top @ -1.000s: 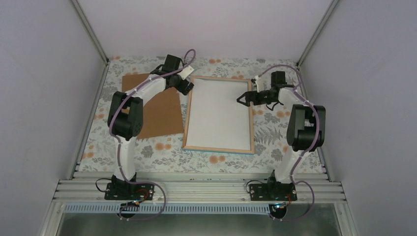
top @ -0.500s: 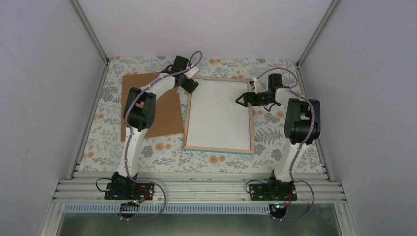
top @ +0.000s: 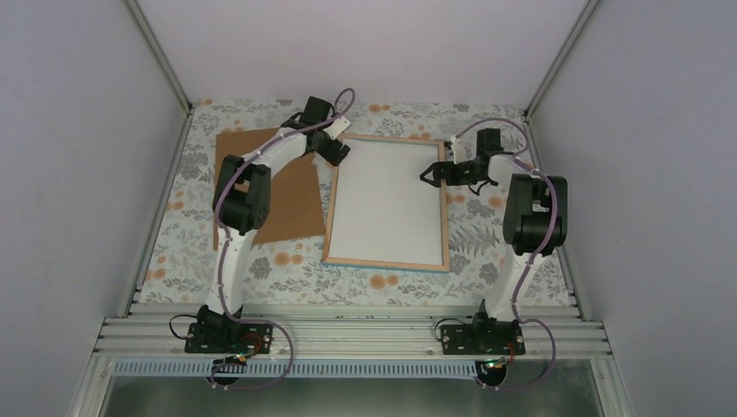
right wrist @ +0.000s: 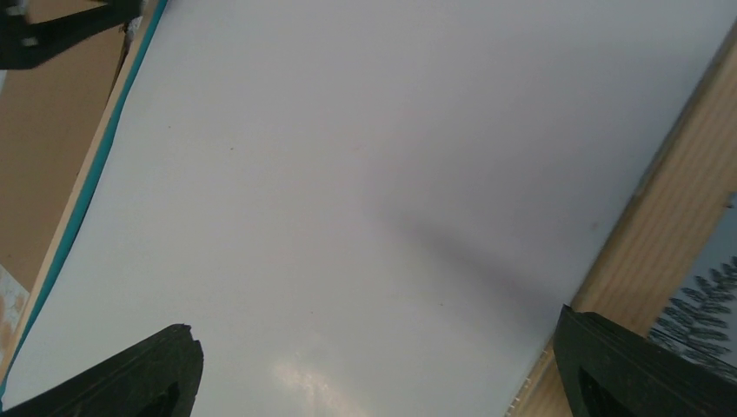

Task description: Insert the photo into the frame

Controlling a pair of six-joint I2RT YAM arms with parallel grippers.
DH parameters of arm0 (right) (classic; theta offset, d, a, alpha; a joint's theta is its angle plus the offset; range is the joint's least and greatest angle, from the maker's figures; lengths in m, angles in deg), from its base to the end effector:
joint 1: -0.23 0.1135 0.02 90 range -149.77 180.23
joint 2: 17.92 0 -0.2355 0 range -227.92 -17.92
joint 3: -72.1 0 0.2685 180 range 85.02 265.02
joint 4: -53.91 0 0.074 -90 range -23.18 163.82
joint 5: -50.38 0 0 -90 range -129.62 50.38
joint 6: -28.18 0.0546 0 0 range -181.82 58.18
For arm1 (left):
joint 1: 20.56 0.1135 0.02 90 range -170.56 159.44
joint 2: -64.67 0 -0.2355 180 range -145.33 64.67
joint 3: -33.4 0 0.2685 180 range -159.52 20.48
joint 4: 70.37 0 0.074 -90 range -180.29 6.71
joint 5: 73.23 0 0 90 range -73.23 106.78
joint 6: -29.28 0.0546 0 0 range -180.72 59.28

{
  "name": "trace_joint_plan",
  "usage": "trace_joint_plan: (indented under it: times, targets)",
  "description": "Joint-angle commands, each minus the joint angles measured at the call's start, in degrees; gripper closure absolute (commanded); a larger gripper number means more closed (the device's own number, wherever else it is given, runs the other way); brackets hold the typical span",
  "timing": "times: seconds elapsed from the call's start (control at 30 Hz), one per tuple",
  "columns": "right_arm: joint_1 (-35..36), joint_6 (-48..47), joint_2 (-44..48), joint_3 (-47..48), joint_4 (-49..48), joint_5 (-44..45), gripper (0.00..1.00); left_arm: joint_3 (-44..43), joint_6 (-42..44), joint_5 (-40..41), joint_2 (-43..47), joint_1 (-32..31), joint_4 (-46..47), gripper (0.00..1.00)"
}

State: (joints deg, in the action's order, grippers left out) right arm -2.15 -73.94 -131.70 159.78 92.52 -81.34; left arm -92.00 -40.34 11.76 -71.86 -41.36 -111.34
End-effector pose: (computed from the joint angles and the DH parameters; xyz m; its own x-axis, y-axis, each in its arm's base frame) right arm 0.4063 0.0195 0.1071 -0.8301 -0.1223 -0.5440 -0.4371 0.7486 0.4986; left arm 0.4968 -0.1938 0.1224 -0.5508 0.5803 -0.5998 0.6355 0.7575 0.1493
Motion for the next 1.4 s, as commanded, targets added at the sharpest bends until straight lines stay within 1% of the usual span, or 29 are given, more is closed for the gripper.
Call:
trace_joint_plan:
  times: [0.0, 0.1, 0.2, 0.3, 0.4, 0.47, 0.53, 0.63, 0.77, 0.9, 1.03, 1.13, 1.27, 1.37]
  targets:
    - [-1.1, -1.4, 3.9, 1.7, 1.2, -0.8, 0.00, 5.4, 1.5, -5.3, 13.4, -0.1, -0.2, 0.00]
    - [-0.3, -0.3, 8.0, 1.7, 1.0, -3.9, 0.00, 14.2, 3.4, -7.9, 21.1, 1.3, 0.3, 0.00]
    - [0.9, 0.5, 11.6, 1.3, 1.0, -6.6, 0.00, 23.2, 6.3, -7.0, 28.3, 2.3, 1.3, 0.00]
    - [2.1, 1.2, 14.7, 0.7, 1.3, -8.9, 0.00, 30.5, 9.3, -6.9, 32.8, 3.5, 1.4, 0.00]
    - [2.8, 1.6, 17.1, 0.5, 2.1, -11.0, 0.00, 37.1, 12.7, -6.4, 35.6, 3.5, 1.8, 0.00]
    - [2.9, 2.1, 18.0, 0.0, 2.2, -11.9, 0.00, 41.8, 14.6, -4.0, 36.6, 3.1, 3.5, 0.00]
    - [3.1, 2.3, 20.0, -0.7, 2.4, -12.6, 0.00, 44.7, 15.2, -3.0, 36.6, 3.0, 4.0, 0.00]
    - [3.0, 2.3, 21.5, -1.9, 2.5, -13.2, 0.00, 47.9, 14.9, -4.4, 36.6, 2.4, 5.0, 0.00]
    - [3.0, 3.7, 22.9, -3.7, 1.2, -14.4, 0.00, 49.5, 14.5, -3.0, 35.3, -0.5, 7.0, 0.00]
    - [3.0, 6.6, 24.3, -5.0, -1.0, -15.1, 0.00, 47.7, 13.0, -3.3, 31.7, -3.1, 7.5, 0.00]
    - [3.0, 10.9, 27.0, -7.8, -6.3, -14.3, 0.00, 45.4, 12.0, -3.1, 28.5, -6.6, 8.2, 0.00]
    - [3.1, 13.3, 27.9, -9.0, -8.4, -13.9, 0.00, 43.5, 11.5, -3.4, 26.3, -8.5, 8.4, 0.00]
    - [3.4, 16.7, 27.6, -9.5, -11.0, -13.7, 0.00, 40.6, 9.4, -5.0, 25.9, -8.5, 7.7, 0.00]
    - [5.9, 19.1, 26.1, -9.4, -12.8, -13.7, 0.00, 41.5, 7.6, -10.3, 30.3, -5.0, 7.8, 0.00]
